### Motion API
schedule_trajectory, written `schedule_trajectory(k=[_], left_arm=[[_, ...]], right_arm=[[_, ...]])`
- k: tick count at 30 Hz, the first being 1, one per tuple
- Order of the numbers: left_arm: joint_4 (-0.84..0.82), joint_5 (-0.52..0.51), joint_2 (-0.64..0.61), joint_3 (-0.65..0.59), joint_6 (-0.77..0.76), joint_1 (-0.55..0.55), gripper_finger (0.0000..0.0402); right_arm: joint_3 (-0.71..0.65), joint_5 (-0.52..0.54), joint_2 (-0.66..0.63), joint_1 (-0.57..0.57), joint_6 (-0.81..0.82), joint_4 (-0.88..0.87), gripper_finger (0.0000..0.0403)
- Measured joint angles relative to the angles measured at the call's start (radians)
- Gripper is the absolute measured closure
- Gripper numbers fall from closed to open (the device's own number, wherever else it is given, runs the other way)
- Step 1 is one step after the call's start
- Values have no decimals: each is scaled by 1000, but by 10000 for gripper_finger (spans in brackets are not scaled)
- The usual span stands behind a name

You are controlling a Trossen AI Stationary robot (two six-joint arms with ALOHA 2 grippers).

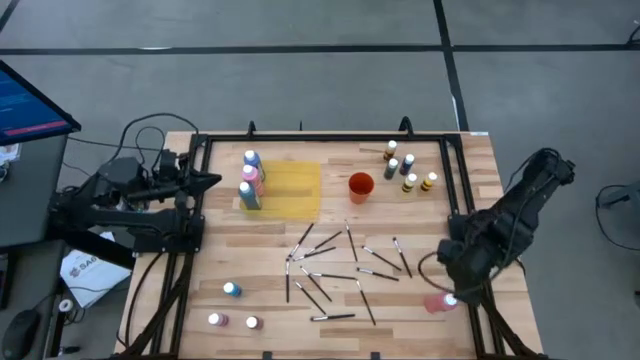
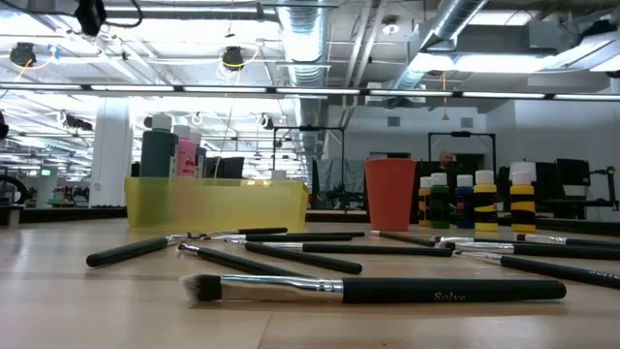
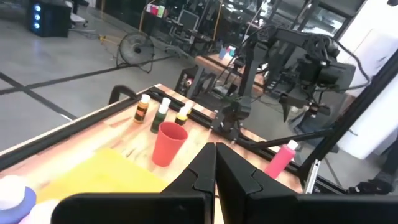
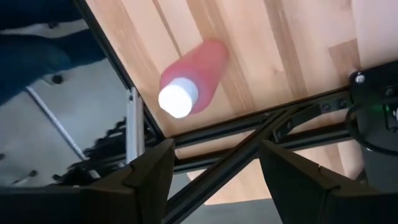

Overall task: Pick & Place Paint Supplies
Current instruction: Put the pink bottle into the yellow bin

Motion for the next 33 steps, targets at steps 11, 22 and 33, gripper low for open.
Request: schedule_trajectory(k=[11,22,33], left_arm=[[8,-35,-186,-197,0,0,401],[104,9,-235,-374,1,0,401],[183,18,-236,-457,-29,0,401]], right_arm=[[0,21,92,50,10,51,138],[0,153,97,52,36,52,131],[-3,150,196,127,17,81,131]])
